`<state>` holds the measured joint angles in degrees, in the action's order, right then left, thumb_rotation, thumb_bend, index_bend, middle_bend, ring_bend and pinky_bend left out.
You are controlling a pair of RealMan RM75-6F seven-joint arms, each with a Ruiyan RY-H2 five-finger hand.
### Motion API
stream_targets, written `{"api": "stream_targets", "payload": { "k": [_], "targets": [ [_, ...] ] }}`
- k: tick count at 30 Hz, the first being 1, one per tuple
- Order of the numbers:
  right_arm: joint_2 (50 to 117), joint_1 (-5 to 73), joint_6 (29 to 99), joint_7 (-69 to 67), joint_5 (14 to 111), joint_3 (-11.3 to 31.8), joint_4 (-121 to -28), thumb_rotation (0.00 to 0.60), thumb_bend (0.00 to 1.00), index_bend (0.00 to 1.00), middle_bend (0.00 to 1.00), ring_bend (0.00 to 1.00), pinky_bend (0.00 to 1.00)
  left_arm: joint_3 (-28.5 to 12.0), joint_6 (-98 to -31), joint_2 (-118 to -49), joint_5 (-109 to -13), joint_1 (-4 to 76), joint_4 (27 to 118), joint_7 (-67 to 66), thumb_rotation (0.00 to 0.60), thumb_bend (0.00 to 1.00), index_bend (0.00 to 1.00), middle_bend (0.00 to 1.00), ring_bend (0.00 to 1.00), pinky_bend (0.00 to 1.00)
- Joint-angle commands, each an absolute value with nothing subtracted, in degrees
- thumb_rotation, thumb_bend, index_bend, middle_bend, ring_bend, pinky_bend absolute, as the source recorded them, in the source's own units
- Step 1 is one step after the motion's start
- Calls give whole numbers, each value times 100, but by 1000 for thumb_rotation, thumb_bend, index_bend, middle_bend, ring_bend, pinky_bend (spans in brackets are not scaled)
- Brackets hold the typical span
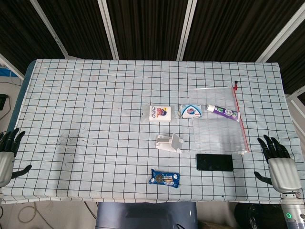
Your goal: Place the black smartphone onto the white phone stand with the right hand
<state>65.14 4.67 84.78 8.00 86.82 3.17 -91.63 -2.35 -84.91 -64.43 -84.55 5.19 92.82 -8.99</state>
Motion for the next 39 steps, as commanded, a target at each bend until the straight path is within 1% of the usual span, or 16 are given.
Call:
{"api": "stream_targets", "payload": {
  "k": [1, 18, 21, 24, 27, 29, 31, 33, 39],
  "targets": [
    [6510, 466, 8465, 807, 8662, 320, -9175, 600, 0, 0, 0, 0, 166, -238, -8498, -6447, -8460, 518, 9274, -877, 600, 0, 0, 0, 0, 0],
    [6446, 490, 8357, 887, 8677, 261, -9353, 600, 3, 0, 0, 0, 166, -271, -8541, -6474, -8449, 511, 9235, -815, 600, 0, 0, 0, 0, 0],
    [6418, 513, 8326, 964, 8728, 238, -9464, 600, 25, 0, 36, 9, 166, -276, -8516, -6475, -8434, 521, 9232, -803, 600, 0, 0, 0, 0, 0],
    [6376, 585, 8194, 1202, 8758, 209, -9684, 600, 51, 16, 121, 88, 176, -279, -8473, -6477, -8417, 541, 9224, -789, 600, 0, 0, 0, 0, 0],
    [6426, 691, 8003, 1444, 8689, 224, -9870, 600, 71, 80, 191, 163, 209, -294, -8428, -6477, -8395, 567, 9220, -751, 600, 0, 0, 0, 0, 0],
    [6512, 797, 7787, 1664, 8544, 253, -9990, 600, 81, 126, 237, 213, 249, -302, -8405, -6472, -8384, 580, 9217, -719, 600, 0, 0, 0, 0, 0],
    [6619, 903, 7596, 1850, 8408, 287, -10065, 600, 87, 148, 266, 250, 281, -302, -8393, -6463, -8379, 585, 9220, -707, 600, 0, 0, 0, 0, 0],
    [6740, 1006, 7409, 2042, 8268, 311, -10127, 600, 91, 158, 283, 268, 297, -297, -8380, -6456, -8370, 585, 9226, -710, 600, 0, 0, 0, 0, 0],
    [7179, 1287, 6993, 2582, 7888, 374, -10172, 600, 98, 162, 286, 270, 299, -291, -8376, -6458, -8354, 582, 9264, -747, 600, 0, 0, 0, 0, 0]
  ]
}}
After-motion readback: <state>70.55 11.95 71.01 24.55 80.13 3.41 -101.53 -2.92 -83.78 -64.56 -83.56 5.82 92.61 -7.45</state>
